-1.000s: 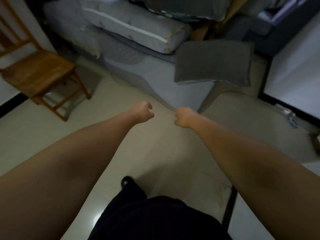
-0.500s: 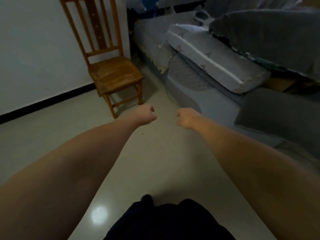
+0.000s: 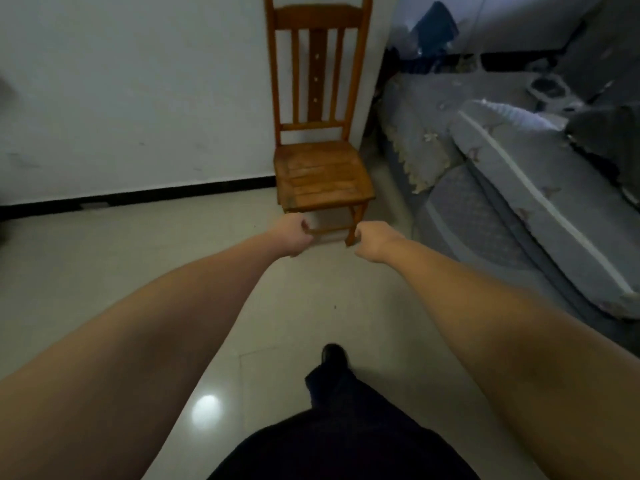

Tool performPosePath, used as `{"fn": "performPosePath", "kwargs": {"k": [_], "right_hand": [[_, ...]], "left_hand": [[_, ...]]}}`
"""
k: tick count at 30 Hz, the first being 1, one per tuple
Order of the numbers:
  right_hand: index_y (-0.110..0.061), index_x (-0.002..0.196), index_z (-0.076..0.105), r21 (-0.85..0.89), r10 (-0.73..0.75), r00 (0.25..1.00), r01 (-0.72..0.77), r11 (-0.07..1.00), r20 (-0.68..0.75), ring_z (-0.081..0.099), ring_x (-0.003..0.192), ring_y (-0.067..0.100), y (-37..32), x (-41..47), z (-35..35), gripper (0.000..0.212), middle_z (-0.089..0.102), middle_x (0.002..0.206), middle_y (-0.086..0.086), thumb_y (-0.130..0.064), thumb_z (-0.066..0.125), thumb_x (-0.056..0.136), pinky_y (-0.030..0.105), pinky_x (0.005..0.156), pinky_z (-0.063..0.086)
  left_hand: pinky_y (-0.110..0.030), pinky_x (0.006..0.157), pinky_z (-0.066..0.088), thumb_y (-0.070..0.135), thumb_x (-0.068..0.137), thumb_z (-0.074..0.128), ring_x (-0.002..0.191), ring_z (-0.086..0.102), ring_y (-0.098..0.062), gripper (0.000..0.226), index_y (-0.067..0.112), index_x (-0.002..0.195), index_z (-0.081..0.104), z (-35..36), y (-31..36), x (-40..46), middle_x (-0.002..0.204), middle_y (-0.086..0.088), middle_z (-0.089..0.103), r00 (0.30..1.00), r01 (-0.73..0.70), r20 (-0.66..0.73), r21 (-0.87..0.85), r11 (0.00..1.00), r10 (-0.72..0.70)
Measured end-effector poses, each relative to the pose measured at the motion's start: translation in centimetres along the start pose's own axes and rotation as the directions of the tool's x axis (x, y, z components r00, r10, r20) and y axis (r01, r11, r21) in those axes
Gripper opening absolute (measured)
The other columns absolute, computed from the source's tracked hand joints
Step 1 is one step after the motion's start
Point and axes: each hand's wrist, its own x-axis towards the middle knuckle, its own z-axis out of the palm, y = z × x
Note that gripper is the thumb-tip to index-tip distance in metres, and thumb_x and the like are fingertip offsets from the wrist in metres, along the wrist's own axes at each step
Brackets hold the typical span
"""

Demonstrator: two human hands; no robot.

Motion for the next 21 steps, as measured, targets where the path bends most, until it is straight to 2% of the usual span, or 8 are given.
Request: {"fn": "performPosePath", "kwargs": {"k": [6, 10, 13, 15, 18, 21], "right_hand": [[-0.011, 0.118, 0.058, -0.042, -0.138, 0.99, 0.138, 0.99, 0.004, 0.058, 0.107, 0.028, -1.8, 8.9, -6.1, 0.026, 0.059, 0.119, 0.009, -0.018, 0.054, 0.093, 0.034, 0.087, 0.049], [-0.013, 0.112, 0.06, -0.101, -0.228, 0.973, 0.23, 0.968, 0.036, 0.058, 0.101, 0.027, -3.6, 14.6, -9.8, 0.022, 0.06, 0.114, 0.008, -0.018, 0.052, 0.093, 0.031, 0.078, 0.046], [-0.011, 0.118, 0.06, -0.132, -0.293, 0.952, 0.302, 0.944, 0.086, 0.056, 0.103, 0.026, -5.9, 17.7, -11.2, 0.026, 0.059, 0.117, 0.01, -0.02, 0.052, 0.095, 0.029, 0.078, 0.042], [-0.01, 0.119, 0.06, -0.181, -0.354, 0.93, 0.367, 0.912, 0.103, 0.057, 0.102, 0.026, -8.6, 20.3, -12.0, 0.029, 0.06, 0.118, 0.01, -0.021, 0.053, 0.094, 0.029, 0.079, 0.045], [-0.009, 0.122, 0.058, -0.251, -0.425, 0.896, 0.445, 0.86, 0.132, 0.059, 0.104, 0.027, -13.0, 23.2, -12.6, 0.03, 0.061, 0.119, 0.011, -0.02, 0.052, 0.095, 0.036, 0.088, 0.052], [-0.006, 0.129, 0.053, -0.286, -0.488, 0.857, 0.516, 0.808, 0.169, 0.057, 0.11, 0.028, -18.4, 25.5, -12.8, 0.036, 0.057, 0.125, 0.012, -0.017, 0.048, 0.095, 0.038, 0.094, 0.05]], "left_hand": [[-0.031, 0.087, 0.042, 0.021, 0.092, 0.056, 0.111, 0.056, -0.028, 0.033, 0.008, 0.123, 0.055, -4.9, -0.1, 6.4, 0.12, -0.012, 0.06, 0.985, 0.126, -0.11, -0.09, 0.988, -0.136], [-0.036, 0.096, 0.044, 0.023, 0.093, 0.057, 0.116, 0.055, -0.028, 0.041, 0.009, 0.131, 0.051, -7.5, -1.0, 10.3, 0.127, -0.013, 0.058, 0.954, 0.213, -0.177, -0.164, 0.963, -0.241], [-0.036, 0.096, 0.044, 0.021, 0.093, 0.057, 0.116, 0.055, -0.028, 0.042, 0.009, 0.132, 0.05, -8.6, -2.4, 12.0, 0.128, -0.013, 0.057, 0.932, 0.268, -0.191, -0.21, 0.94, -0.309], [-0.035, 0.096, 0.044, 0.022, 0.093, 0.057, 0.116, 0.056, -0.028, 0.042, 0.009, 0.132, 0.05, -10.1, -4.2, 13.0, 0.128, -0.013, 0.058, 0.908, 0.304, -0.216, -0.247, 0.92, -0.358], [-0.034, 0.096, 0.043, 0.023, 0.092, 0.057, 0.116, 0.055, -0.028, 0.041, 0.009, 0.131, 0.051, -12.3, -7.3, 14.0, 0.128, -0.013, 0.058, 0.875, 0.351, -0.245, -0.274, 0.895, -0.418], [-0.034, 0.095, 0.044, 0.023, 0.091, 0.058, 0.115, 0.056, -0.029, 0.041, 0.009, 0.129, 0.052, -14.9, -11.4, 14.7, 0.127, -0.013, 0.059, 0.837, 0.402, -0.262, -0.304, 0.864, -0.481]]}}
